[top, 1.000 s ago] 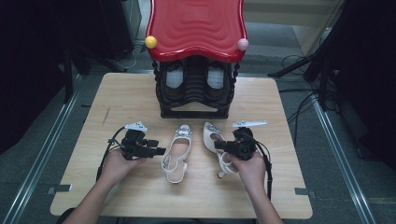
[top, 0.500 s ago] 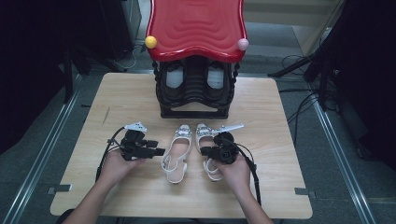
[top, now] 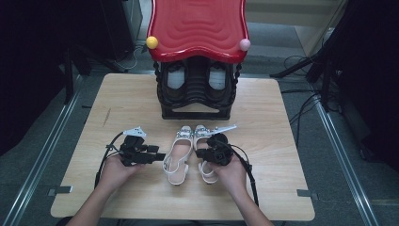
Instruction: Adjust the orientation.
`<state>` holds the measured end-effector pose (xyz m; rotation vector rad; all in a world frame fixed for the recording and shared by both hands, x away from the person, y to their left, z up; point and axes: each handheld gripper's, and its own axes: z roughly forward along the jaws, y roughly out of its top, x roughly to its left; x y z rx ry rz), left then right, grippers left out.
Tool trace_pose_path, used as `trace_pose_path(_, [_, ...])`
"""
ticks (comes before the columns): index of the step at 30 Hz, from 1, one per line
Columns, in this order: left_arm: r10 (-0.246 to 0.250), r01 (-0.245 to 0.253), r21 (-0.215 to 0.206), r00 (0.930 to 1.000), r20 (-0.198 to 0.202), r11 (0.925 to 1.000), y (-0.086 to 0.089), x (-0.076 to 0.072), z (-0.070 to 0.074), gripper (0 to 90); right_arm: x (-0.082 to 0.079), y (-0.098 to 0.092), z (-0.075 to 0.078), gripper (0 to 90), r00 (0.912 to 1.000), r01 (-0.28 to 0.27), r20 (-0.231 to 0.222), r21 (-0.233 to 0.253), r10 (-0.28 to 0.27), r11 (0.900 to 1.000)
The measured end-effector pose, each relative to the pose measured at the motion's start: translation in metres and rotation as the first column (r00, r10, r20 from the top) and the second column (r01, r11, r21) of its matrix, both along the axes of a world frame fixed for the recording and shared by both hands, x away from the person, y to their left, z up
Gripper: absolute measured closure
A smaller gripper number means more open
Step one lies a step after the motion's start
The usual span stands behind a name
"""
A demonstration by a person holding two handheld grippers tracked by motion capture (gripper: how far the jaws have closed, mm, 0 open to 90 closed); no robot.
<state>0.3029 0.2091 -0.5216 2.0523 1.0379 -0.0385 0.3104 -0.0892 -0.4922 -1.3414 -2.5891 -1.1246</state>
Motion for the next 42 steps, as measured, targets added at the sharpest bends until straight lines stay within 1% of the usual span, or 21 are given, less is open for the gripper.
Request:
trace_pose_path(1, [-0.006,0.006,0.008,1.0,0.002,1.0,-0.001,0.0,0.0,49.6,0.0,0.0,0.0,85.7,1.0,0.001,0.001,0.0,-0.001,1.0])
trace_pose_path(3, [-0.025,0.024,0.037,0.9991,0.035,0.999,-0.002,-0.003,0.0,53.0,0.0,0.0,0.0,84.4,1.0,-0.005,-0.001,0.005,0.005,1.0])
trace_pose_path(6, [-0.028,0.026,0.047,0.9988,0.04,0.9986,-0.003,-0.006,0.002,55.2,0.002,-0.003,0.001,82.4,0.9999,-0.016,-0.003,0.023,0.016,1.0])
trace_pose_path(8, [-0.029,0.027,0.051,0.9988,0.04,0.9984,-0.002,-0.006,0.002,55.7,0.003,-0.008,0.004,80.0,0.9997,-0.022,-0.013,0.053,0.023,0.998])
trace_pose_path(11, [-0.017,0.015,0.028,0.9992,0.037,0.9995,0.001,-0.007,0.002,57.2,0.003,-0.014,0.008,77.6,0.9995,-0.024,-0.019,0.096,0.025,0.995])
trace_pose_path(13, [-0.014,0.014,0.01,0.9995,0.027,0.9999,0.002,-0.005,0.001,62.4,0.002,-0.018,0.013,77.8,0.9992,-0.038,-0.01,0.124,0.039,0.992])
trace_pose_path(14, [-0.011,0.01,0.013,0.9996,0.025,0.9999,0.002,-0.004,0.0,65.7,0.001,-0.021,0.016,80.9,0.9985,-0.053,-0.002,0.138,0.054,0.989])
trace_pose_path(15, [-0.01,0.009,0.01,0.9999,0.012,0.9999,0.001,-0.003,0.0,68.5,0.0,-0.023,0.018,83.6,0.9979,-0.065,0.013,0.138,0.063,0.988])
trace_pose_path(17, [-0.009,0.009,0.009,0.9999,0.004,0.9999,0.001,-0.002,-0.001,72.6,0.0,-0.028,0.022,89.2,0.9972,-0.072,0.028,0.137,0.069,0.988])
trace_pose_path(18, [-0.013,0.013,0.009,0.9999,-0.001,0.9999,0.001,-0.002,-0.001,74.6,0.001,-0.031,0.022,90.0,0.997,-0.073,0.035,0.134,0.069,0.988])
trace_pose_path(21, [-0.035,0.034,-0.02,0.9986,-0.04,0.9992,0.001,-0.002,-0.002,82.5,0.004,-0.04,0.021,90.0,0.9983,-0.05,0.036,0.132,0.045,0.99])
trace_pose_path(23, [-0.049,0.048,-0.026,0.9981,-0.038,0.9985,-0.001,-0.004,0.0,86.8,0.007,-0.048,0.021,90.0,0.9986,-0.03,0.048,0.136,0.023,0.99])
trace_pose_path(25, [-0.057,0.056,-0.024,0.998,-0.029,0.9981,-0.003,-0.005,0.001,87.5,0.009,-0.055,0.022,90.0,0.9964,-0.007,0.085,0.107,-0.002,0.994])
trace_pose_path(26, [-0.057,0.056,-0.026,0.9979,-0.03,0.9981,-0.004,-0.005,0.001,87.5,0.011,-0.059,0.021,90.0,0.9957,0.006,0.091,0.1,-0.016,0.995])
trace_pose_path(28, [-0.056,0.056,-0.017,0.9978,-0.035,0.9983,-0.007,-0.005,0.0,87.5,0.015,-0.067,0.017,90.0,0.9952,0.036,0.087,0.093,-0.044,0.995])
trace_pose_path(30, [-0.054,0.054,0.002,0.9978,-0.037,0.9985,-0.01,-0.004,-0.003,87.1,0.02,-0.074,0.011,90.0,0.9937,0.071,0.082,0.064,-0.076,0.995])
trace_pose_path(31, [-0.06,0.06,0.009,0.9974,-0.04,0.9981,-0.012,-0.005,-0.003,86.6,0.021,-0.076,0.008,90.0,0.9937,0.081,0.072,0.069,-0.086,0.994])
trace_pose_path(32, [-0.062,0.063,0.027,0.9975,-0.033,0.9977,-0.014,-0.006,-0.003,86.2,0.023,-0.079,0.004,90.0,0.9934,0.095,0.056,0.082,-0.1,0.992])
trace_pose_path(33, [-0.068,0.068,0.028,0.9973,-0.029,0.9973,-0.016,-0.007,-0.002,85.8,0.024,-0.081,0.001,90.0,0.9935,0.103,0.039,0.089,-0.107,0.991])
trace_pose_path(36, [-0.077,0.077,0.021,0.9969,-0.019,0.9968,-0.019,-0.007,-0.001,85.2,0.029,-0.08,-0.006,90.0,0.9947,0.102,0.009,0.078,-0.103,0.992])
trace_pose_path(42, [-0.068,0.069,0.008,0.9974,-0.025,0.9976,-0.019,-0.008,-0.002,86.0,0.029,-0.071,-0.011,90.0,0.9971,0.076,-0.002,0.064,-0.076,0.995])
